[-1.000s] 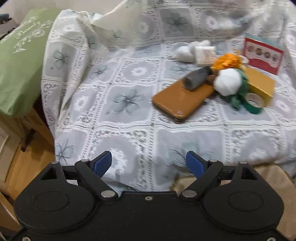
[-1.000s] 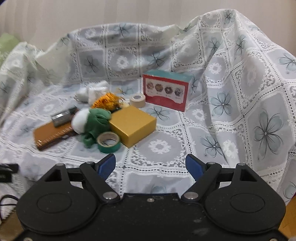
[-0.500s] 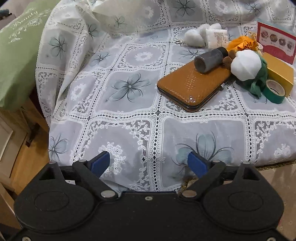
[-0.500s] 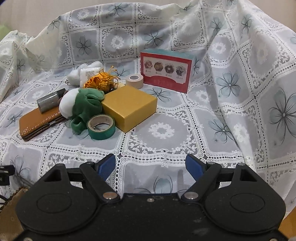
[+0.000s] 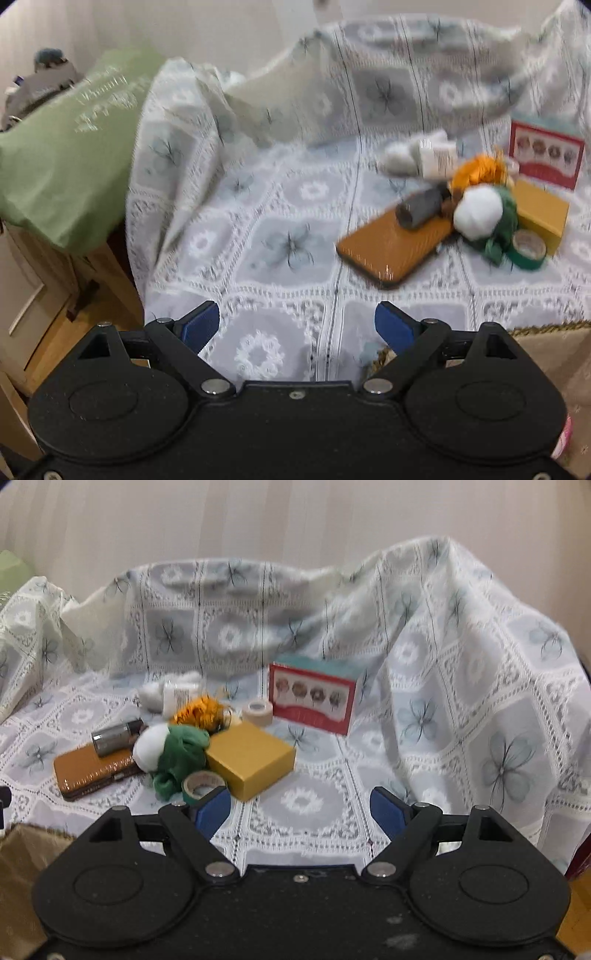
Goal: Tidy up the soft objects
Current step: 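Move both open tools back toward the pile of items, then grasp the green tape roll with the right tool while the left tool grasps the grey bottle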
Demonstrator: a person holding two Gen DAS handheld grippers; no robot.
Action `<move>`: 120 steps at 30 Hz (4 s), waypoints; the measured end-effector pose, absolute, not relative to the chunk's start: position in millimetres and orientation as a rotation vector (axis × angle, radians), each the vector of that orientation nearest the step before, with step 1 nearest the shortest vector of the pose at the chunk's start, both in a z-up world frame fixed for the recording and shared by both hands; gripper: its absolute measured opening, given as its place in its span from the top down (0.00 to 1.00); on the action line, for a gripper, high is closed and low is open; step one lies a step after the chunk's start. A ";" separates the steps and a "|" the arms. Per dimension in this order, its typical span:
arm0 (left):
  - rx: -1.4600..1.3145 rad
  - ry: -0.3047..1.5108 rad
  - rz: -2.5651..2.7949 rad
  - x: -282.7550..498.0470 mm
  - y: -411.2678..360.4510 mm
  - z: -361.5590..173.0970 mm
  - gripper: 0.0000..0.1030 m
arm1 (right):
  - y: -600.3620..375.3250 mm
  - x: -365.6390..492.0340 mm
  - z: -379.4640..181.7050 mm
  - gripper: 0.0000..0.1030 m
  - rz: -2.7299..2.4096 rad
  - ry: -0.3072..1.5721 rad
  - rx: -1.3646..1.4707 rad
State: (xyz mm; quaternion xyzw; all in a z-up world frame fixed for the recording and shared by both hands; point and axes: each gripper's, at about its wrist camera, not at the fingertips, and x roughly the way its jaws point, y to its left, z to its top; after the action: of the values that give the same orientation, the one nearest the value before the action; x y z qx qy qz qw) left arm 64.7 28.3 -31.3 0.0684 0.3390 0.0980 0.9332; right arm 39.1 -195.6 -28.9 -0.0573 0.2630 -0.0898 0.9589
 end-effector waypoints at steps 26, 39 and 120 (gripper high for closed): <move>0.222 0.684 0.257 72.4 26.2 -45.0 0.12 | -203.4 76.0 -35.1 0.17 -0.217 0.590 -0.190; 0.172 0.673 0.107 122.8 11.0 -23.0 0.12 | -181.2 123.1 -48.3 0.30 0.001 0.755 -0.030; -0.152 0.937 0.040 237.4 -12.4 -20.0 0.12 | -167.1 146.9 -87.9 0.54 -0.006 0.870 0.009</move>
State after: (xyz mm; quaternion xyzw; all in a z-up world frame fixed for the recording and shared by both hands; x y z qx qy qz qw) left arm 237.4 -12.4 -20.0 -0.0730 0.4510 0.0192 0.8893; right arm 146.9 -167.1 -87.9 0.0042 0.4213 -0.0027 0.9069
